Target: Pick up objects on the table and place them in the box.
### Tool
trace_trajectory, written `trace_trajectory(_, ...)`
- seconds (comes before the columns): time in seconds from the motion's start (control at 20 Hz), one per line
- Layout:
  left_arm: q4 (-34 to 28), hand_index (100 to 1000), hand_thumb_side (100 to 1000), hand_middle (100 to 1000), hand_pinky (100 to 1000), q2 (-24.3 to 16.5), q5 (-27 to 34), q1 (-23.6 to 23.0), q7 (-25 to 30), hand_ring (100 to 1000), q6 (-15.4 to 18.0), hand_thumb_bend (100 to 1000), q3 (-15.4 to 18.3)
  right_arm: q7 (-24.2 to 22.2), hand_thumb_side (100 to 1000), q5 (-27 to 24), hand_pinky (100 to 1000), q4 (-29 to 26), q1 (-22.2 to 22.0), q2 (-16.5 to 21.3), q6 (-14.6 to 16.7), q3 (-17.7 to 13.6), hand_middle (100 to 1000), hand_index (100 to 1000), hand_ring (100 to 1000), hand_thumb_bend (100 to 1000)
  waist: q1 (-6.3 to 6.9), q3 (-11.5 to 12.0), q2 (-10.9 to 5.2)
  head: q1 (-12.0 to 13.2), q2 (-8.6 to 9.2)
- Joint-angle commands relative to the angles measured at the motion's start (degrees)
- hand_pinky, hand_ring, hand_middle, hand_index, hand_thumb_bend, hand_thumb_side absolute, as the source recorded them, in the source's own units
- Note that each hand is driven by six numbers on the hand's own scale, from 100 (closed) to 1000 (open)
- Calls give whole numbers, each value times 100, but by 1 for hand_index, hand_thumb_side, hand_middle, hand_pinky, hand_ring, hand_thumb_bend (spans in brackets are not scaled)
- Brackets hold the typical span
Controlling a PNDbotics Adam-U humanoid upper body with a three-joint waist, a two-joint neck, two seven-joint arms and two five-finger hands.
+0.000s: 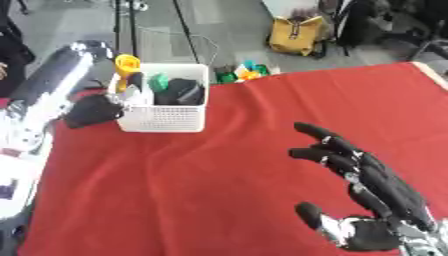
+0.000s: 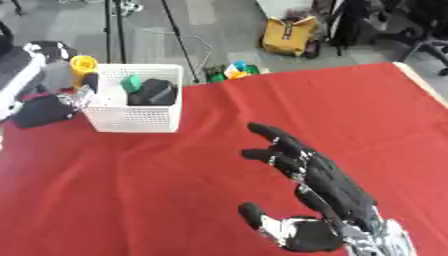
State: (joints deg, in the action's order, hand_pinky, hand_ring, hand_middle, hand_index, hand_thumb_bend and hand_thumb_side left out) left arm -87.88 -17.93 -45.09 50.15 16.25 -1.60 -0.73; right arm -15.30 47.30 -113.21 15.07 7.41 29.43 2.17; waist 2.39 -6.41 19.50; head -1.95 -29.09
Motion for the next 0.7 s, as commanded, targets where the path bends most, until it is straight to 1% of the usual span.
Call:
trace_trajectory(0.05, 291, 623, 614, 643, 901, -193, 4, 286, -210, 863, -5, 100, 73, -10, 1000, -43, 779, -138, 26, 107, 36, 25, 1000, 886, 1000, 406, 1, -29, -147, 58, 71)
trace_trajectory(0.35, 1047, 620, 606, 637, 900, -262, -112, 719, -650, 858, 37, 100, 100, -33, 1000, -37, 780, -138, 29, 103, 92, 56, 1000, 884, 1000, 408, 44, -142, -116, 150, 141)
trace_trajectory(0.7, 1837, 616, 613, 628, 893, -235, -214, 1067, -909, 851, 78, 100, 115, -88, 1000, -18, 780, -138, 55, 77, 130, 85, 1000, 885, 1000, 407, 78, -238, -58, 228, 223)
